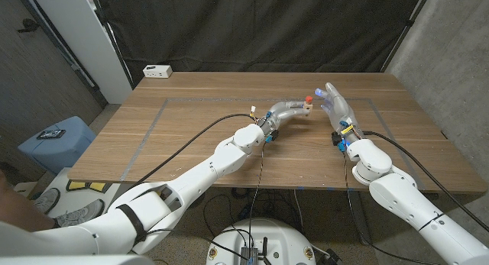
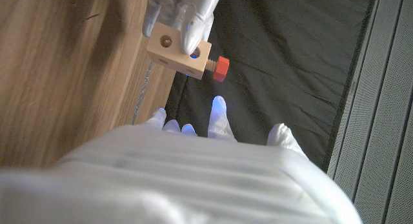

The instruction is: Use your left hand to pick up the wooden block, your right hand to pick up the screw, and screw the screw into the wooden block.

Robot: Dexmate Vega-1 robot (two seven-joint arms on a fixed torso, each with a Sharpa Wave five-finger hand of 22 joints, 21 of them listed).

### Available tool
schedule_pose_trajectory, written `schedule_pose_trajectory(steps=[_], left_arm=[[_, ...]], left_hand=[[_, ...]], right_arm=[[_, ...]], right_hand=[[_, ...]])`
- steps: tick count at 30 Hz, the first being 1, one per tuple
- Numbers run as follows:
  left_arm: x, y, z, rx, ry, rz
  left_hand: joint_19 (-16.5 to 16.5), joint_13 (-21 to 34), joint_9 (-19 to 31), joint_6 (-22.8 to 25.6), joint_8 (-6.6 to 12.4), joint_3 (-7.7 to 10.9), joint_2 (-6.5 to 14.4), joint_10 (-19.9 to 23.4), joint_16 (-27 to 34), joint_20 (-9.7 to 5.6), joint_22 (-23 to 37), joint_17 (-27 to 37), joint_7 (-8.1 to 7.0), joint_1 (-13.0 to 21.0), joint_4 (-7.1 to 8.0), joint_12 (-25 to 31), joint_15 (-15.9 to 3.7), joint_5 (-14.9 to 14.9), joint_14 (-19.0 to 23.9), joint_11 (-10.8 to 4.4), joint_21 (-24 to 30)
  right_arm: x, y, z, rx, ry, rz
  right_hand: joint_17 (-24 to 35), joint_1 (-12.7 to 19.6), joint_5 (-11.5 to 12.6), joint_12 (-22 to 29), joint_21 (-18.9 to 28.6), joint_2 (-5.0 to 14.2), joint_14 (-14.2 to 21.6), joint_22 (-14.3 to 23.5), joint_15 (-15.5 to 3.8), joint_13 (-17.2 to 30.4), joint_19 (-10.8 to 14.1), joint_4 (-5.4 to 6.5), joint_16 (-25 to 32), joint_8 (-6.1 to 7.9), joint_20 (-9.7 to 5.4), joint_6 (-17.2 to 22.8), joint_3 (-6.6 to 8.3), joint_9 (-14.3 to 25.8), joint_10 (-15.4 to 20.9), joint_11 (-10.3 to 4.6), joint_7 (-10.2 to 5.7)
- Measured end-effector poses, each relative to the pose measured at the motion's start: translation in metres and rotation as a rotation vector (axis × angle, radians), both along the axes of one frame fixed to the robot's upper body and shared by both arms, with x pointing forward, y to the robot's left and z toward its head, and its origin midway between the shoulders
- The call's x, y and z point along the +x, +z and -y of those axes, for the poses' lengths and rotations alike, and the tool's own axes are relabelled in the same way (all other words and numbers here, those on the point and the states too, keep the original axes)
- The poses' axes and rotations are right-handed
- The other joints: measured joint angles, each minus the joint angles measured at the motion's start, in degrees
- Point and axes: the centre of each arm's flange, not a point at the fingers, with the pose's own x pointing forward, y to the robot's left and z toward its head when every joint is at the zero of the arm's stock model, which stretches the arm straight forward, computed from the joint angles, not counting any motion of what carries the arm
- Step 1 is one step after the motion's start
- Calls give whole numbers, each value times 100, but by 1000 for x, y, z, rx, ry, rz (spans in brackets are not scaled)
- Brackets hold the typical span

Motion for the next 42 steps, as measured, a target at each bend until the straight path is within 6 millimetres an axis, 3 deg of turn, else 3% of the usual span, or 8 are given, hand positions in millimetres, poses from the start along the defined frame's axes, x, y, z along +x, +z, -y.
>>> schedule_pose_trajectory(steps=[13,42], left_arm=[[1,0,0,1,0,-1],[5,-1,-3,-14,4,-13]], left_hand=[[0,-2,5,0,1,20,26,-10,0,0,0,1,0,85,-63,17,0,7,0,-32,0],[0,2,0,-2,33,35,24,-21,0,0,0,1,2,142,-46,21,0,6,0,-22,0]], right_arm=[[2,-2,-6,-24,19,-16],[3,-6,-12,-20,32,-26]], right_hand=[[-16,-22,0,24,21,23,-10,29,-51,0,1,-2,0,43,0,172,2,1,10,-51,33],[-43,-51,0,85,44,52,-10,13,-50,1,23,-40,66,64,21,478,40,2,0,-143,-6]])
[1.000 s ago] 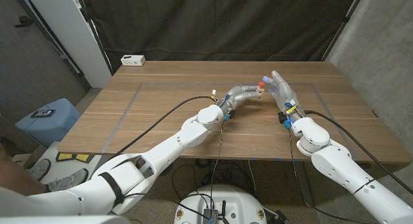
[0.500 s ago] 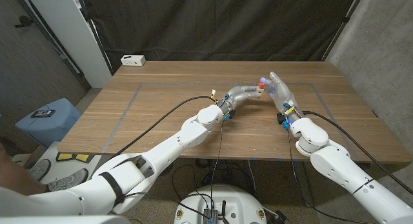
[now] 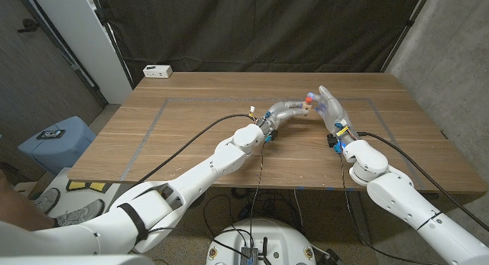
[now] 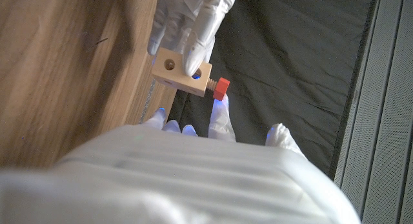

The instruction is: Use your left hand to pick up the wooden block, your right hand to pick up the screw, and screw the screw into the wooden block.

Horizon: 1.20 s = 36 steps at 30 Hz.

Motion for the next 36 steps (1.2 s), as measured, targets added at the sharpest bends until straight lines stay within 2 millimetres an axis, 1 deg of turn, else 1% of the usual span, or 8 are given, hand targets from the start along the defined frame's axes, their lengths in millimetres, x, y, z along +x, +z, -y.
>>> schedule_pose_trajectory(steps=[3,10,13,17,20,24,33,36], left_arm=[[0,0,0,-1,1,-1],[1,-1,-1,-5,3,-4],[1,0,-1,-6,3,-5],[2,-1,-1,-7,3,-6],[2,-1,-1,-8,4,-6],[2,0,-1,-9,4,-6],[3,0,-1,-11,4,-8],[3,0,-1,-12,4,-9]], left_hand=[[0,0,1,0,0,0,0,0,0,0,0,0,0,0,0,6,0,0,0,0,0],[0,-2,5,0,-1,0,0,-2,0,0,0,15,0,0,1,6,0,-2,0,2,0],[0,-4,5,0,-2,0,0,-11,0,0,0,14,0,0,1,27,0,-5,0,10,0],[0,-5,4,0,-2,0,0,0,0,0,0,14,0,-1,1,27,0,-6,0,-1,0],[0,-5,4,0,-2,0,-1,2,0,0,0,14,0,-1,1,27,0,-6,0,-3,0],[0,-4,4,-1,-2,-1,-1,3,0,0,0,14,0,-1,0,27,0,-6,0,-3,0],[0,-3,4,0,-2,-2,-1,4,0,0,0,14,1,-1,-1,24,0,-7,0,-5,0],[0,1,4,0,-2,-2,-1,4,0,0,0,14,0,-1,-1,19,0,-7,0,-5,0]], right_arm=[[0,0,0,1,1,1],[0,-2,-1,3,2,-1],[0,-2,-1,4,2,-3],[0,-4,-2,6,4,-6],[0,-5,-2,7,4,-7],[-1,-6,-2,8,4,-9],[-2,-8,-3,11,5,-12],[-3,-9,-3,13,5,-13]], right_hand=[[0,0,0,0,0,0,0,0,0,0,0,0,0,1,0,33,0,0,0,0,33],[0,1,0,0,44,1,-24,0,-23,0,31,-33,0,1,31,103,33,0,0,1,-1],[0,32,0,0,44,32,-9,0,-54,0,54,-13,0,1,54,123,52,0,0,1,-21],[1,32,0,0,44,32,0,1,-63,0,62,-13,0,1,62,143,52,0,-32,-31,1],[0,32,0,0,44,32,0,1,-63,0,74,-31,0,1,73,174,71,-1,0,-62,-31],[1,32,0,0,44,32,0,1,-62,0,93,-36,0,1,92,205,76,-1,0,-62,-1],[1,30,0,23,44,33,0,1,-62,1,114,-59,0,-4,112,288,99,-12,0,-61,-21],[1,38,0,23,44,84,0,1,-62,1,155,-59,0,-4,112,319,99,-14,-21,-82,-10]])
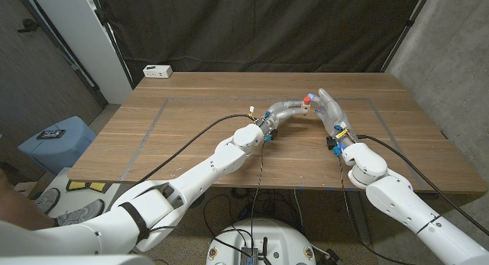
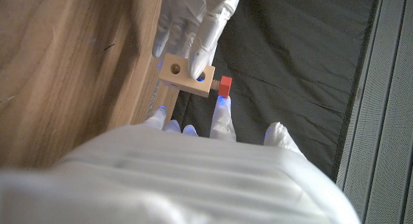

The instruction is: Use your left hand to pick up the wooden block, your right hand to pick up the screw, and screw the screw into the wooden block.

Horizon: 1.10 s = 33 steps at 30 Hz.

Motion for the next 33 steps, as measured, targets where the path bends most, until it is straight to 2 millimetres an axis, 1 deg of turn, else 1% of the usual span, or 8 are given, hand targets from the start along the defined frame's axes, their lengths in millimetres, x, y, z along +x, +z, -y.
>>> schedule_pose_trajectory(steps=[2,7,11,18,19,23,29,33], left_arm=[[0,0,0,0,0,0],[1,0,0,0,0,-1],[1,0,0,-1,-2,-2],[2,0,0,-1,-2,-4],[2,0,0,-2,-2,-5],[2,0,-1,-3,-1,-6],[2,0,-1,-3,-1,-7],[2,-1,0,-3,-2,-8]], left_hand=[[0,13,0,0,0,0,0,0,0,0,0,0,0,0,0,-4,0,0,0,0,0],[0,35,0,0,0,15,0,-10,0,0,0,0,0,0,15,-17,0,0,0,-5,0],[0,35,0,1,0,15,-30,-13,0,0,0,0,0,30,16,-16,0,0,0,-6,0],[0,34,0,1,0,15,-28,-14,0,0,0,-1,0,27,16,-16,0,-2,0,-6,0],[0,34,0,1,0,15,-19,-15,0,0,0,-1,0,19,16,-15,0,-5,0,-6,0],[0,32,-3,1,-1,15,-4,-15,0,0,0,-1,0,4,16,-15,0,12,0,-5,0],[0,22,-3,1,-1,31,-4,-13,0,0,0,-1,0,3,0,-15,0,12,0,-9,0],[0,21,-3,1,-1,47,2,-21,0,0,0,-1,0,-3,15,-15,0,12,0,-18,0]], right_arm=[[0,-1,0,1,0,-1],[-2,-2,-1,3,-2,-3],[-3,-3,-1,2,-4,-2],[-6,-4,0,-6,-10,0],[-6,-4,0,-7,-11,1],[-7,-4,0,-12,-13,-2],[-9,-5,0,-21,-13,-4],[-11,-5,0,-27,-14,-7]], right_hand=[[0,0,0,0,36,0,0,0,0,0,0,0,21,-1,0,20,0,-3,22,-22,-20],[0,0,0,0,45,0,0,0,0,0,30,0,45,-13,31,90,0,-2,31,-31,10],[0,0,0,0,45,0,-2,0,-1,0,53,-16,45,25,8,134,16,1,9,-53,10],[1,0,0,0,45,0,-13,0,-12,0,92,-17,45,25,30,196,17,2,10,-51,-9],[1,0,0,0,45,0,-9,0,-16,0,92,-32,45,26,30,206,32,2,10,-51,-1],[1,0,0,0,45,0,20,0,-43,0,122,-32,45,26,61,215,32,3,10,-51,-9],[1,0,0,0,45,0,20,0,-42,0,155,-32,45,24,30,267,32,0,32,-72,1],[1,39,0,0,45,38,20,0,-42,0,175,-11,45,23,50,285,53,-3,32,-72,-1]])
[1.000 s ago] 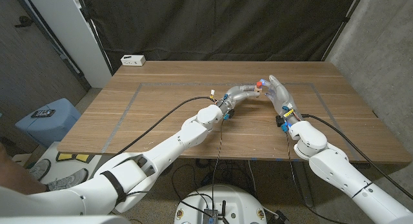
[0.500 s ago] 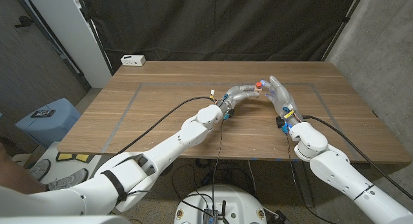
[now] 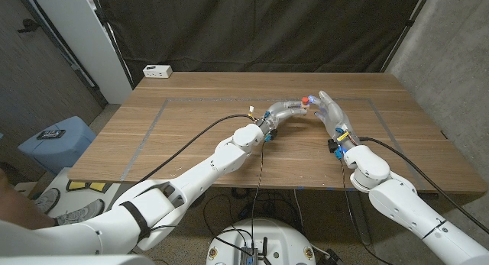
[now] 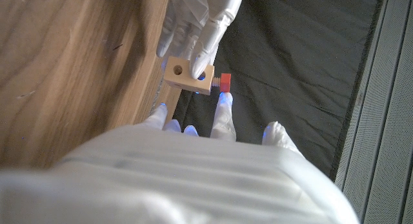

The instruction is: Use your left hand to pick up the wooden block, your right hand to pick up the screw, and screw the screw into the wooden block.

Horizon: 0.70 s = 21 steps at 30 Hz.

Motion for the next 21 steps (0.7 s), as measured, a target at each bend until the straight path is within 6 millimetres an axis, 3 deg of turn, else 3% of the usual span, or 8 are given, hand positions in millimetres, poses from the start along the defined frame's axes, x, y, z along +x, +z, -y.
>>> schedule_pose_trajectory(steps=[21], left_arm=[[-2,2,2,0,-2,6]], left_hand=[[0,7,4,13,4,4,0,7,0,0,0,0,-14,-1,4,1,0,-10,0,-9,0]], right_arm=[[-7,-3,-3,-45,11,-10]], right_hand=[[1,-23,0,0,0,23,-32,0,-30,0,30,-11,0,6,-30,133,56,15,-11,-51,-9]])
